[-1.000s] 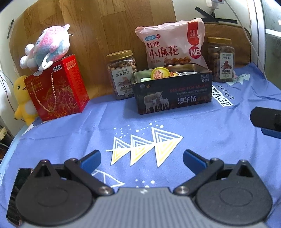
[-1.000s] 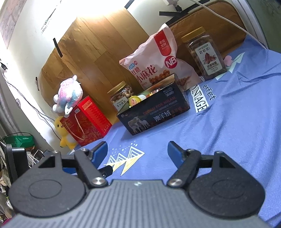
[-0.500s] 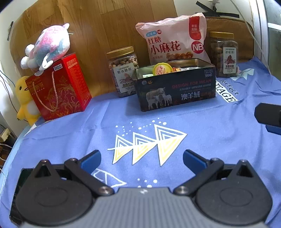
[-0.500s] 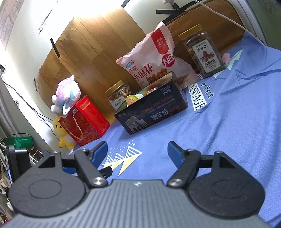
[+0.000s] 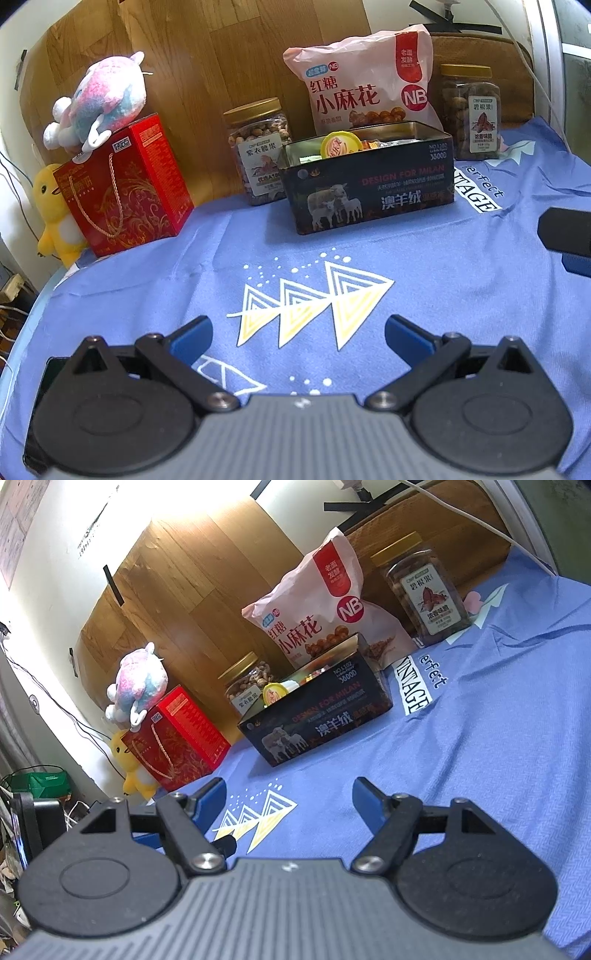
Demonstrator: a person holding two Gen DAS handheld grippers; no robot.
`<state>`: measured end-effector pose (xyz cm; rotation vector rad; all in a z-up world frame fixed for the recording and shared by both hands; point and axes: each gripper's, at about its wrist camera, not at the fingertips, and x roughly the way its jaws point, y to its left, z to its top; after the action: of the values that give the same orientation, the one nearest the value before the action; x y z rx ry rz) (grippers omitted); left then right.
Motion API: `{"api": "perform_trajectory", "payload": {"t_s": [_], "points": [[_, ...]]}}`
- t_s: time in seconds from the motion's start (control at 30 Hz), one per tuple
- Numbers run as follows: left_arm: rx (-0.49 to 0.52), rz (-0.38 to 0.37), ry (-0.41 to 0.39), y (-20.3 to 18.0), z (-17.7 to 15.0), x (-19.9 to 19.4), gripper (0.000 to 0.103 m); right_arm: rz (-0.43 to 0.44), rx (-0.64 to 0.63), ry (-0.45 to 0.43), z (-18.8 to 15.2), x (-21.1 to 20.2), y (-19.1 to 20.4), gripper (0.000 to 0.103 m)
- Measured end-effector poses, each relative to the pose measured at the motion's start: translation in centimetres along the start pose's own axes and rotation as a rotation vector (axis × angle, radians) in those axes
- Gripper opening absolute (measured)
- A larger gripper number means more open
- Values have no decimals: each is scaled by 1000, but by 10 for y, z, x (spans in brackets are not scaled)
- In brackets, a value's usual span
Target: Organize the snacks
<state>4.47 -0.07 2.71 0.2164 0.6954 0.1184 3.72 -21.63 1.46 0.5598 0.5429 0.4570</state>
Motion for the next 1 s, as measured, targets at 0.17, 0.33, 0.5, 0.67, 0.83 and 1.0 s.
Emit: {"api": "perform_trajectory", "payload": {"t_s": [0.17,0.33,0.5,0.67,0.83,1.0], "points": [[1,1,-1,0,0,0,103,0,2,-3,0,0,0,77],[3,5,-3,0,0,-2,103,1,4,-8,0,-1,0,77],[4,8,-7,0,1,-4,103,3,3,-15,0,-3,1,77],[6,10,-10,0,1,-5,103,4,2,-15,0,-3,1,77],[8,12,-14,-1,1,-7,103,3,1,-19,0,-3,1,77],[7,15,-19,-2,2,-10,103,5,2,-26,1,-5,2,77]]}}
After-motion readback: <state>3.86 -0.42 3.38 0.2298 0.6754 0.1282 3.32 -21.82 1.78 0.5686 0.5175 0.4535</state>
